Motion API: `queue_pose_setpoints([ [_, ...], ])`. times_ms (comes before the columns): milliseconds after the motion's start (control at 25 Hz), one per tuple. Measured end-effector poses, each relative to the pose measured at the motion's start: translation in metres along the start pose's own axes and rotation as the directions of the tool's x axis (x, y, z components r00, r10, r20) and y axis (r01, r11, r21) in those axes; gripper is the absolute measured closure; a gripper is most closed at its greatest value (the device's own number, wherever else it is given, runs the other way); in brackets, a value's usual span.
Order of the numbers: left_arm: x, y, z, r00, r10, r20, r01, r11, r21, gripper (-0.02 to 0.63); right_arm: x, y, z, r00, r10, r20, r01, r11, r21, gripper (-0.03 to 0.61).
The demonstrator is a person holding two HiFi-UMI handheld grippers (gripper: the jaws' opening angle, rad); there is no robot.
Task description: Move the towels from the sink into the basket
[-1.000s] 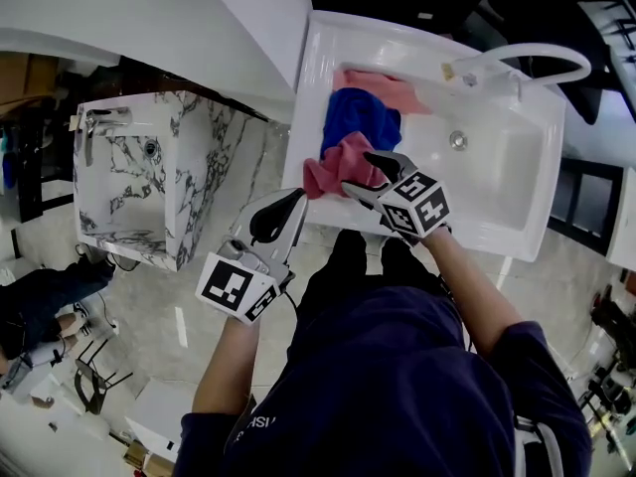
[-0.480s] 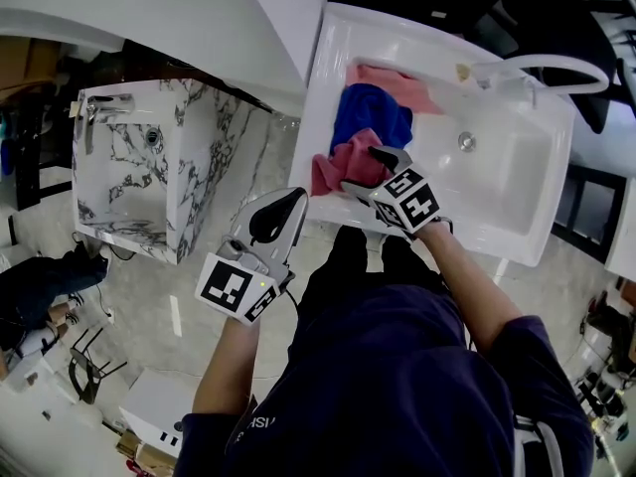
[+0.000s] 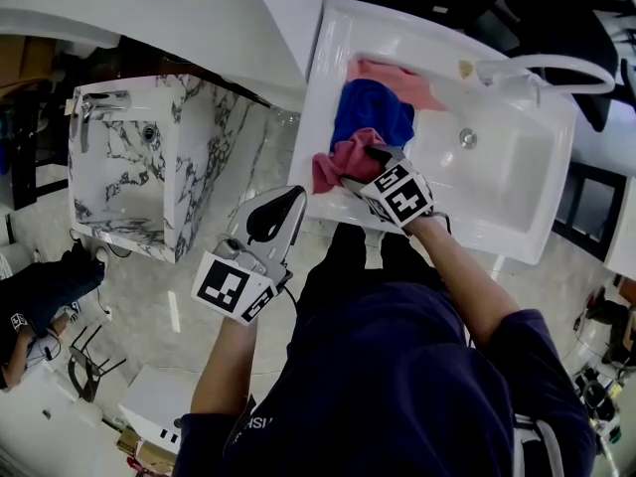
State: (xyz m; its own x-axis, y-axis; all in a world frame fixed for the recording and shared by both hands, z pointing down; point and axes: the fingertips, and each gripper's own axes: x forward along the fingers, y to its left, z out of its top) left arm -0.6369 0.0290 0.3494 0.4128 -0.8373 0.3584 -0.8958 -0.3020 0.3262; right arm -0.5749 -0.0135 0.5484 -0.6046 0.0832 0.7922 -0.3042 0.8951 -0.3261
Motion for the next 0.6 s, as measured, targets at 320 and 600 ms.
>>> queue_pose_setpoints([
  [320, 0.004, 0.000, 0.000, 1.000, -0.005, 0.000, 0.005, 1.000, 0.006, 0.612, 0.005, 0.006, 0.000, 1.000, 0.009, -0.010, -0.009, 0.999, -0.044, 0.302],
  [600, 0.008, -0.004, 0.000, 1.000, -0.008, -0.005, 0.008, 1.000, 0.014, 0.612, 0.001, 0.012, 0.002, 1.000, 0.008, 0.012, -0.007, 0.997, -0.076, 0.406],
])
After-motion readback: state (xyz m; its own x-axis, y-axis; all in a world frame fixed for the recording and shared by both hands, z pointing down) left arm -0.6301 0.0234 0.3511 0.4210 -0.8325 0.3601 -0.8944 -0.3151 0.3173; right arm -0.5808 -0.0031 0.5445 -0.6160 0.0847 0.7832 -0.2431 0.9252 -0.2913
